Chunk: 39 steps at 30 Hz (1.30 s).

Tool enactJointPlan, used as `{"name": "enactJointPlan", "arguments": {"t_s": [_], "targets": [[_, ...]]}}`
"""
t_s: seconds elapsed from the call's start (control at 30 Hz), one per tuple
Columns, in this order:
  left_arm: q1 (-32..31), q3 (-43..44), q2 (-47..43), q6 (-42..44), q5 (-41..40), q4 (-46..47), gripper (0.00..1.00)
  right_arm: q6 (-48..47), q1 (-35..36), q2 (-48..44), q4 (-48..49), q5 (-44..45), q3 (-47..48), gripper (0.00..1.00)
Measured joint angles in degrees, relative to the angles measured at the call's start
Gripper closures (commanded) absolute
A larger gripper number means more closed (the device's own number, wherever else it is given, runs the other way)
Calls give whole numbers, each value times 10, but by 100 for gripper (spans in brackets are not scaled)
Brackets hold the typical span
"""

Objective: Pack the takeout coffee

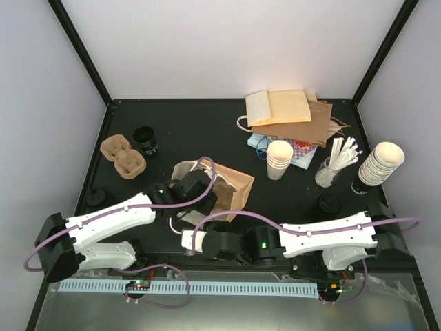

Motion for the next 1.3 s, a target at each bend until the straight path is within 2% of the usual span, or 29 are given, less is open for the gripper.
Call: {"name": "enactJointPlan", "arguments": {"t_s": [0.37,0.67,0.83,1.07,1.3], "targets": [[0,11,18,-6,7,-5,73,-10,-1,9,-20,-84,1,96],[0,-43,21,-10,5,63,74,-16,-1,-40,12,-101,-11,95],[-1,-70,24,-10,2,106,74,-19,-1,-68,31,-114,-36,79],[-2,-80,35,-10,-2,132,74,-3,-5,-93,23,-111,-37,76],[-2,-83,35,-9,-3,136,74,37,-55,-193,-27,-108,-33,66]]}}
